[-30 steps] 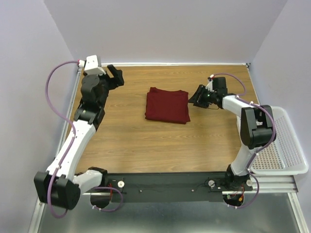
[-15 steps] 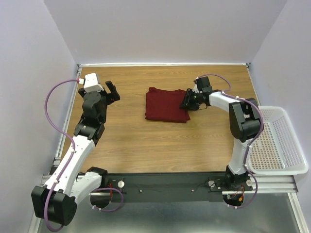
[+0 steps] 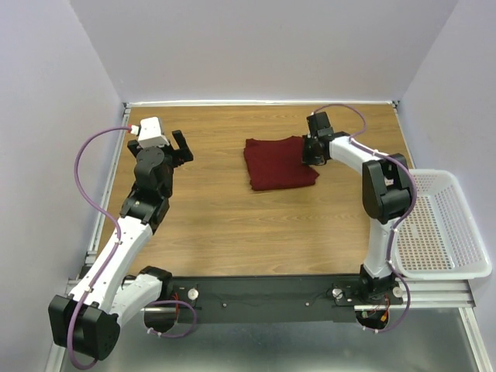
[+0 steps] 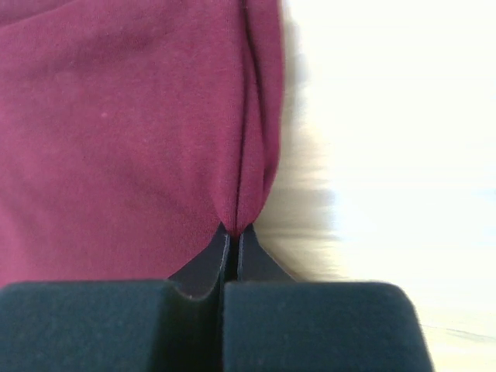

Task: Fold and stack the t-shirts
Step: Neatly place the folded tshirt to the corner, then reset both grippers

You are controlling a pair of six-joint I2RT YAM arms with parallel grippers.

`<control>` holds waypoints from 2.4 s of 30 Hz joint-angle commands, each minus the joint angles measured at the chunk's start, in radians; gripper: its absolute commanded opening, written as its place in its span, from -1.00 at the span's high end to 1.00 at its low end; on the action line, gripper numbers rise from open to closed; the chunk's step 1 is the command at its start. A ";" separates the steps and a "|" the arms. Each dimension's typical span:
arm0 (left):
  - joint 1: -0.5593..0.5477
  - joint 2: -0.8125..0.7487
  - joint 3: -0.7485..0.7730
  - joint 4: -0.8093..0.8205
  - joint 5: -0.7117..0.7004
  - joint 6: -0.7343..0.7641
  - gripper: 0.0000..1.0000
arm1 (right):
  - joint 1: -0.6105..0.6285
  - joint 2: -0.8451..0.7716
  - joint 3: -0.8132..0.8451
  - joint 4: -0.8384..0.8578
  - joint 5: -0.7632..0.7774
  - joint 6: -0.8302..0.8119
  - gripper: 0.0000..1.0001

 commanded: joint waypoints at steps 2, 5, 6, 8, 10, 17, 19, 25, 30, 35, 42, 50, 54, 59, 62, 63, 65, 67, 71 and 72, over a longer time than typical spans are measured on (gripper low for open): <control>-0.014 -0.006 -0.024 0.033 -0.077 0.047 -0.89 | -0.036 0.028 0.119 -0.126 0.441 -0.230 0.99; -0.040 -0.011 -0.031 0.035 -0.117 0.057 -0.92 | -0.069 0.048 0.174 -0.133 0.627 -0.343 0.99; -0.051 -0.011 -0.031 0.036 -0.137 0.059 -0.93 | -0.076 0.060 0.188 -0.131 0.681 -0.368 0.99; -0.077 -0.016 -0.037 0.036 -0.151 0.070 -0.93 | -0.109 0.100 0.243 -0.131 0.825 -0.459 0.99; -0.094 -0.014 -0.043 0.038 -0.171 0.077 -0.93 | -0.158 0.124 0.283 -0.131 0.872 -0.499 0.99; -0.149 0.007 -0.057 0.050 -0.243 0.099 -0.96 | -0.296 0.236 0.417 -0.079 0.976 -0.514 0.99; -0.155 0.017 -0.057 0.053 -0.254 0.105 -0.96 | -0.330 0.284 0.441 -0.059 0.984 -0.540 0.99; -0.160 0.050 -0.060 0.053 -0.269 0.116 -0.97 | -0.431 0.338 0.440 0.058 0.990 -0.623 0.99; -0.166 0.087 -0.053 0.048 -0.269 0.116 -0.97 | -0.502 0.364 0.484 0.105 0.944 -0.632 0.96; -0.166 0.127 -0.050 0.048 -0.262 0.119 -0.97 | -0.548 0.410 0.536 0.111 0.888 -0.611 0.76; -0.166 0.161 -0.045 0.047 -0.252 0.125 -0.97 | -0.567 0.437 0.604 0.111 0.817 -0.585 0.03; -0.166 0.150 -0.040 0.045 -0.243 0.130 -0.97 | -0.551 0.284 0.619 0.036 0.665 -0.450 -0.13; -0.166 0.094 -0.042 0.042 -0.205 0.142 -0.97 | -0.521 0.125 0.514 0.025 0.547 -0.395 -0.19; -0.166 -0.018 -0.071 0.057 -0.185 0.133 -0.97 | -0.501 -0.142 0.365 -0.007 0.334 -0.229 -0.31; -0.167 -0.112 -0.102 0.078 -0.166 0.120 -0.97 | -0.499 -0.366 0.245 -0.018 0.245 -0.164 -0.53; -0.166 -0.136 -0.112 0.085 -0.165 0.116 -0.97 | -0.501 -0.423 0.209 -0.019 0.205 -0.151 -0.62; -0.167 -0.206 -0.123 0.075 -0.157 0.101 -0.97 | -0.499 -0.616 0.106 -0.019 0.150 -0.132 -0.99; -0.166 -0.274 -0.122 0.047 -0.150 0.093 -0.97 | -0.499 -0.817 0.007 -0.018 0.133 -0.109 -1.00; -0.166 -0.393 -0.096 -0.040 -0.142 0.067 -0.97 | -0.479 -1.129 -0.113 -0.019 0.177 -0.081 -1.00; -0.167 -0.417 -0.090 -0.048 -0.140 0.055 -0.97 | -0.461 -1.176 -0.134 -0.018 0.221 -0.081 -1.00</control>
